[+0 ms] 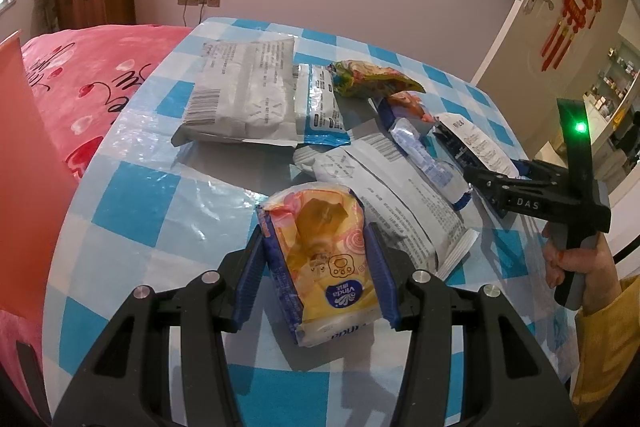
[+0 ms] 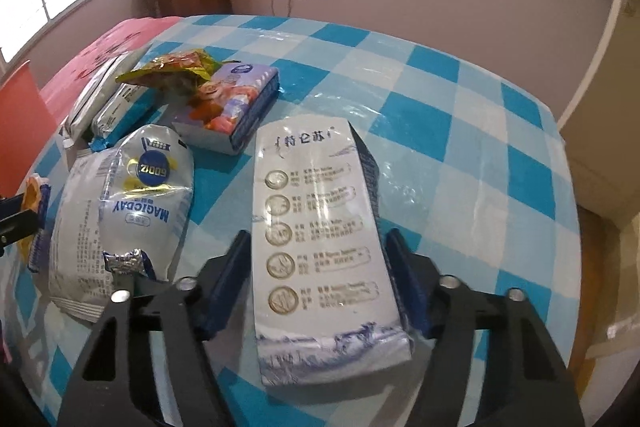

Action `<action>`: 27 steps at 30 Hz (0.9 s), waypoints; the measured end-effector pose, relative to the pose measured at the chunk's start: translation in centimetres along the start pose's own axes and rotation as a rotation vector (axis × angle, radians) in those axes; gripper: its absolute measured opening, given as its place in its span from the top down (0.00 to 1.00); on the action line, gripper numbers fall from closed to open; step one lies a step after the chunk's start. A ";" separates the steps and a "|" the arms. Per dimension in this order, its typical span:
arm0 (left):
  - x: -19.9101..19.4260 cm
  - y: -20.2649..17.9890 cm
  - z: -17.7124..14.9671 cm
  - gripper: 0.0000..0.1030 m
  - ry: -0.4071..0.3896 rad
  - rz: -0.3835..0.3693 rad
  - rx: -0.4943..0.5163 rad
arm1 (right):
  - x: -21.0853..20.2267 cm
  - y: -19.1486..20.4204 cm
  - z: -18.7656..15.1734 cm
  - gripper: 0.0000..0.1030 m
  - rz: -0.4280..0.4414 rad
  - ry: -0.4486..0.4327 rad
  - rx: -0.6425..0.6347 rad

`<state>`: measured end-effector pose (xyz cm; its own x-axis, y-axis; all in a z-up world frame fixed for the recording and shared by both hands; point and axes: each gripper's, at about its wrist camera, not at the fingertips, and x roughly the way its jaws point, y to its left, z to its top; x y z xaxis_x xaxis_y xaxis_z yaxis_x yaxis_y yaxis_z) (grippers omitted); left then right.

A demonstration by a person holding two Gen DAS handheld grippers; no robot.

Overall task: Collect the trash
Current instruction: 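Grasp the second white milk powder bag with the right gripper while the left holds the tissue pack, then lift the milk powder bag with the right gripper while the left holds the tissue pack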

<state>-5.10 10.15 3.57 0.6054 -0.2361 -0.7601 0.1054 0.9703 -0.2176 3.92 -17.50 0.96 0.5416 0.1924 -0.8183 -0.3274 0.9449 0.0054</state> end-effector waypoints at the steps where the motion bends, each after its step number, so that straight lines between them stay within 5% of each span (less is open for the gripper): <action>1: -0.1 0.1 0.0 0.51 -0.002 0.000 0.001 | -0.2 -0.1 -0.1 0.44 0.001 -0.002 0.019; 22: -1.0 1.0 -1.8 0.50 0.014 -0.064 0.002 | -6.4 3.2 -4.4 0.46 -0.013 -0.115 0.176; 27: 0.2 -0.1 -2.6 0.40 0.043 -0.036 0.041 | -7.7 4.1 -5.0 0.46 -0.001 -0.130 0.184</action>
<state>-7.02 9.84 1.82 0.5666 -0.2723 -0.7777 0.1590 0.9622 -0.2210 -5.43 -16.39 4.42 0.6408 0.2128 -0.7376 -0.1868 0.9752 0.1191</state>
